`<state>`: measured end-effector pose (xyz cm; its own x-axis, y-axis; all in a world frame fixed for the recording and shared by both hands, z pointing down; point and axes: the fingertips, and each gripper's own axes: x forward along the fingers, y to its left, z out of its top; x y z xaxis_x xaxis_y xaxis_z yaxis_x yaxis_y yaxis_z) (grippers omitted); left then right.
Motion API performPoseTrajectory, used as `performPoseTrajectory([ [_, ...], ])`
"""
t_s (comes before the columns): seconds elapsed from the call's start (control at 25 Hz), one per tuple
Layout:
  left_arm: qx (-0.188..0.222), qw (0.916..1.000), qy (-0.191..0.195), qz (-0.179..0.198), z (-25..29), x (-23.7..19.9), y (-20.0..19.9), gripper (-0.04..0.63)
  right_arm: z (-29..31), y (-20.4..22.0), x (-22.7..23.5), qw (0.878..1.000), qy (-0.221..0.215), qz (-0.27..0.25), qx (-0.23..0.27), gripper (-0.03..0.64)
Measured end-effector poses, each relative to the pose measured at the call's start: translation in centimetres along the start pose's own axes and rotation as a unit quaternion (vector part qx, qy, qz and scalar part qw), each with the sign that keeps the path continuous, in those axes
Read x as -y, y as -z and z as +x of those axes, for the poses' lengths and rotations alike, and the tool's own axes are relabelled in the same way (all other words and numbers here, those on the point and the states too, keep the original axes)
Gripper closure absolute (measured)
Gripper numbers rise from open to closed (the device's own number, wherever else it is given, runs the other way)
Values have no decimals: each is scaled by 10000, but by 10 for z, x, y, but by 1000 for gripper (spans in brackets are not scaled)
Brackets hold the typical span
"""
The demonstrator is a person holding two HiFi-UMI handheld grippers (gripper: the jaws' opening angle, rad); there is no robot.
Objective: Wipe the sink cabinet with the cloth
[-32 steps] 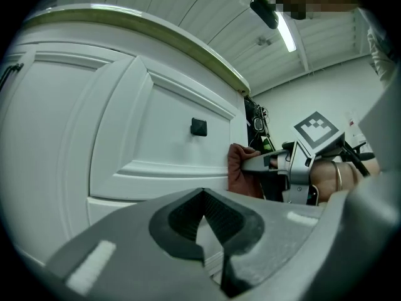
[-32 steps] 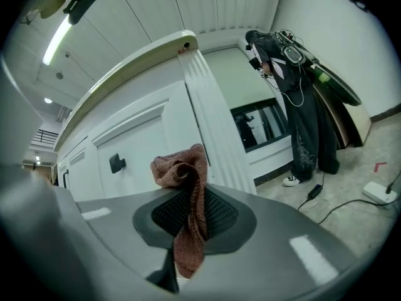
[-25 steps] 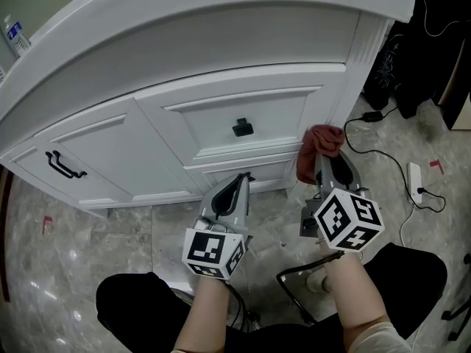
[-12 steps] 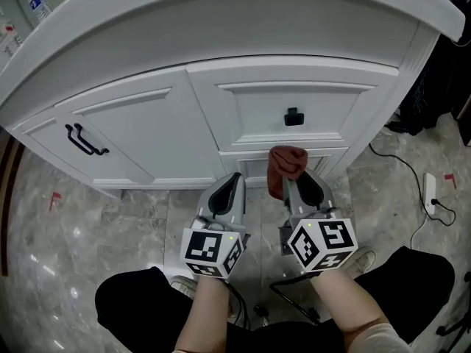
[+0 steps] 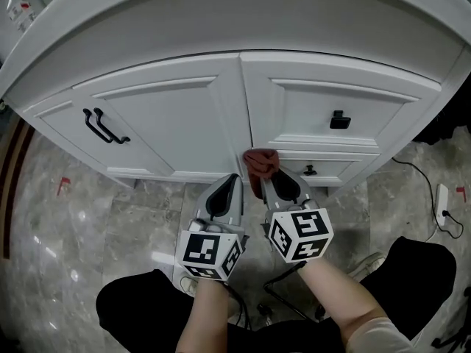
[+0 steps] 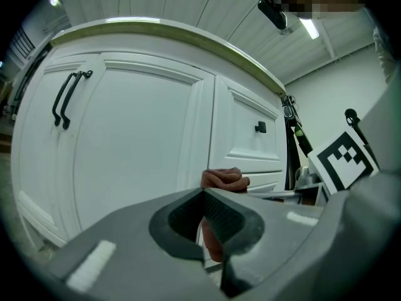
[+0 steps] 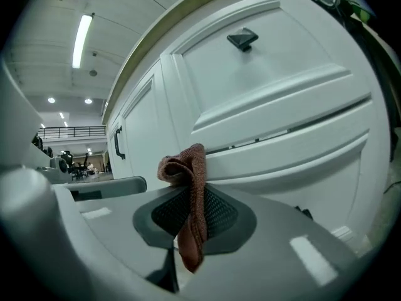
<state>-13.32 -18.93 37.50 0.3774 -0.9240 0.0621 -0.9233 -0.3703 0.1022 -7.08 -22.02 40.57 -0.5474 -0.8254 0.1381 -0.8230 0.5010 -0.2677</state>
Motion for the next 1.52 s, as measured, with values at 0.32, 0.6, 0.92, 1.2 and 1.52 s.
performPoseTrajectory([
  [0.32,-50,10000,45,-33,8,-2,6,595,8,4,8,10000,-58,-57,24,538],
  [0.6,-62,9999,124,-75,12,4,7,595,0,7,24,9999,123,-66,-36,538],
  [0.92,-16,9998,169,-110,19,11,4,595,-11,11,56,9987,476,28,-153,538],
  [1.2,-28,9992,374,-135,31,34,6,595,-30,11,90,9962,813,254,-163,538],
  [1.52,-93,9982,587,-59,44,59,9,595,-50,-2,109,9950,966,269,-18,538],
])
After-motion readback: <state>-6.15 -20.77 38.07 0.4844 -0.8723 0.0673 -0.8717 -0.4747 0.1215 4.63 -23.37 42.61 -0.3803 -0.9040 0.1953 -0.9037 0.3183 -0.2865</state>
